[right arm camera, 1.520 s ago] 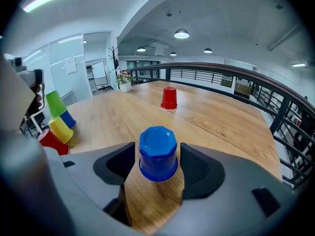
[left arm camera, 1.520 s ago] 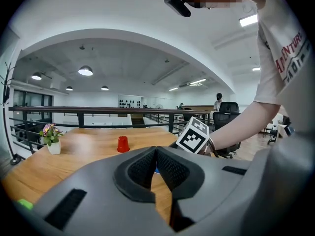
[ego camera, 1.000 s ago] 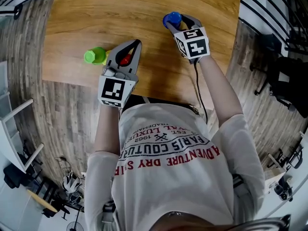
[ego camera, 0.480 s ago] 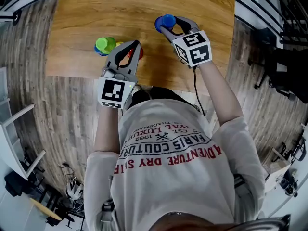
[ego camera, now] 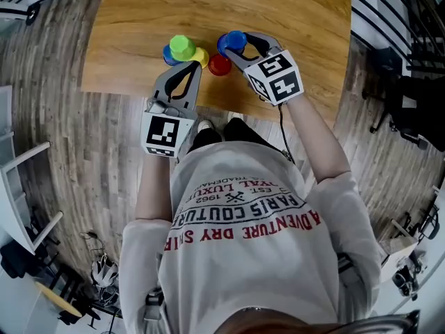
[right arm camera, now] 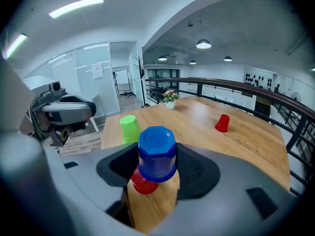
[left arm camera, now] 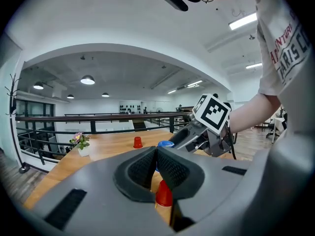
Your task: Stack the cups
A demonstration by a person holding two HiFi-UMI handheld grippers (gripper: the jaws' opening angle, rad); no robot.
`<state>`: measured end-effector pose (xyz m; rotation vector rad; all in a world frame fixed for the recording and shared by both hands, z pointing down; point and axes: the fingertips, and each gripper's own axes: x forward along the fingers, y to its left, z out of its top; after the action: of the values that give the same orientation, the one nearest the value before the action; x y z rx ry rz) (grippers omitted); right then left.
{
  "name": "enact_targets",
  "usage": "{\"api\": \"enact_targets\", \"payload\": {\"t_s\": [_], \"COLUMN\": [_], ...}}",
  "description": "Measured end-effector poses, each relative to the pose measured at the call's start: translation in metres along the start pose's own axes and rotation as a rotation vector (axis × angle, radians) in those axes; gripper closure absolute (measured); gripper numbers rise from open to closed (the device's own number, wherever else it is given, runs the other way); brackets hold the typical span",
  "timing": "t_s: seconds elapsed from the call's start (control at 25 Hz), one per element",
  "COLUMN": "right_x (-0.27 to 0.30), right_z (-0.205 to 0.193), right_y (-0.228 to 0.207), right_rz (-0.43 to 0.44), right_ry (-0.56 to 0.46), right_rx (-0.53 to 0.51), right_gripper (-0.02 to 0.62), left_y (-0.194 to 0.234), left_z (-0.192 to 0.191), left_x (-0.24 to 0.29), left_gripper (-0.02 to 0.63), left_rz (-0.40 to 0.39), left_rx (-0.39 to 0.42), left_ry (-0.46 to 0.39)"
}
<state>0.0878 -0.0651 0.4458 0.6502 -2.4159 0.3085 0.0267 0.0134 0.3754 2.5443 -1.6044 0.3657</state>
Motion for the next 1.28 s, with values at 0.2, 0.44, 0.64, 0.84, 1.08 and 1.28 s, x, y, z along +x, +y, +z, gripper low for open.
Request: {"api": "enact_targets", "payload": {"t_s": [0.2, 0.44, 0.64, 0.84, 1.08, 1.28], "right_x": [0.02, 0.035, 0.043, 0.054, 0.053, 0.042], "right_z": [0.0, -0.005, -0.01, -0.013, -0.013, -0.013], "right_y": [0.032, 0.05, 0.052, 0.055, 0.059, 0.058], "right_rz": [0.034, 0.048, 0.042, 0.032, 0.003, -0.018], "right_ry": [0.035, 0.075, 0.095, 0.092, 0.078, 0.025], "right_rx": [-0.052, -0.092, -0.124, -0.116, -0.112, -0.074], "right_gripper": [0.348, 0.348, 0.347, 0.347, 0.347, 0.305], "left_y": [0.016, 0.027, 0.032, 0.037, 0.038, 0.032], "left_z": [-0.011, -0.019, -0.022, -0.029, -0.032, -0.03], "left_x": [-0.022, -0.037, -0.043, -0.049, -0.056, -0.053], "left_gripper": [0.589, 0.589, 0.589, 0.589, 0.589, 0.589], "left_rz": [0.028, 0.053, 0.066, 0.068, 0.051, 0.011], "left_rx": [-0.02, -0.04, -0.054, -0.065, -0.066, -0.061], "left_ry": [0.0, 0.0, 0.003, 0.007, 0.007, -0.001]}}
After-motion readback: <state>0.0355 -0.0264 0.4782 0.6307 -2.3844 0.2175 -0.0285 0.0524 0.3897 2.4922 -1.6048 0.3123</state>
